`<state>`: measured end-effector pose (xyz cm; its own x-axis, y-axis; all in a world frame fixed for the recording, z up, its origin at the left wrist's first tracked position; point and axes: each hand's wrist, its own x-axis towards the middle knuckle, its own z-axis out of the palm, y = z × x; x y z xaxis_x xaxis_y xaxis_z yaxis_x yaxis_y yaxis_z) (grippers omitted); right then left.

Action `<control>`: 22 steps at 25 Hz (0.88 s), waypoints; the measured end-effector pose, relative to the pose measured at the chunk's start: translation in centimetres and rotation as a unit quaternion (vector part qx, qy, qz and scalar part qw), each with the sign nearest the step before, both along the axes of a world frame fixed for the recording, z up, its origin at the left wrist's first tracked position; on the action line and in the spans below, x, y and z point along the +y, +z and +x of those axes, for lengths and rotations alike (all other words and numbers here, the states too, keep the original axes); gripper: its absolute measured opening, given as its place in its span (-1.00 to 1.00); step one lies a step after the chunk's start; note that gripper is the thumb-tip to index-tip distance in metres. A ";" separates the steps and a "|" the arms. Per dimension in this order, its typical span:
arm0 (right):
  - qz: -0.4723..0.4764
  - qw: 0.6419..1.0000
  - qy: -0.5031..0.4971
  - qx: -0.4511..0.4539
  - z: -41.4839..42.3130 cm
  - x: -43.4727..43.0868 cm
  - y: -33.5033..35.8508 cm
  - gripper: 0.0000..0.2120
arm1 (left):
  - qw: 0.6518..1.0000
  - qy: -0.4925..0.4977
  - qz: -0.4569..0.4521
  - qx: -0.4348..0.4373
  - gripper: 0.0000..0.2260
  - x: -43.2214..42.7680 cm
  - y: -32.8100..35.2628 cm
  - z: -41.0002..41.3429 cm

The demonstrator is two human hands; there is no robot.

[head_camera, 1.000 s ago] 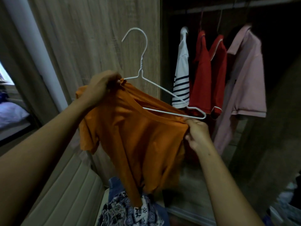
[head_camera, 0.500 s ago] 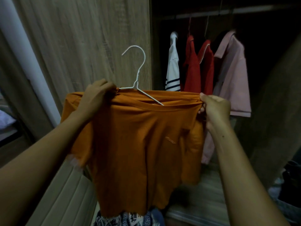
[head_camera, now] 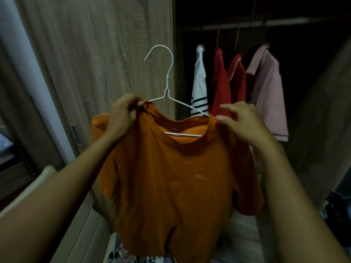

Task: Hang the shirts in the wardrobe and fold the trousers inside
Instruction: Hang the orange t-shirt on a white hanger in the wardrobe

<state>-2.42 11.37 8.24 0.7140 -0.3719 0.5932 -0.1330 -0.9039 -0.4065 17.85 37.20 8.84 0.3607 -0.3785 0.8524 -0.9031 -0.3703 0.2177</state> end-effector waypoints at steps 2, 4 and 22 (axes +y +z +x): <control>0.026 0.997 0.026 0.062 -0.2 -0.2 -0.9 -0.86 | 0.999 0.000 -0.026 0.031 -0.83 -0.4 0.3 -0.2; 0.015 1.000 0.004 -0.005 -0.4 -0.2 -1.3 -0.89 | 0.995 0.003 -0.069 0.078 -0.81 -0.9 0.7 -0.5; -0.006 0.979 -0.180 -0.096 -11.4 -2.8 0.7 -0.83 | 0.990 -0.087 0.024 0.112 -0.73 -10.0 0.2 0.2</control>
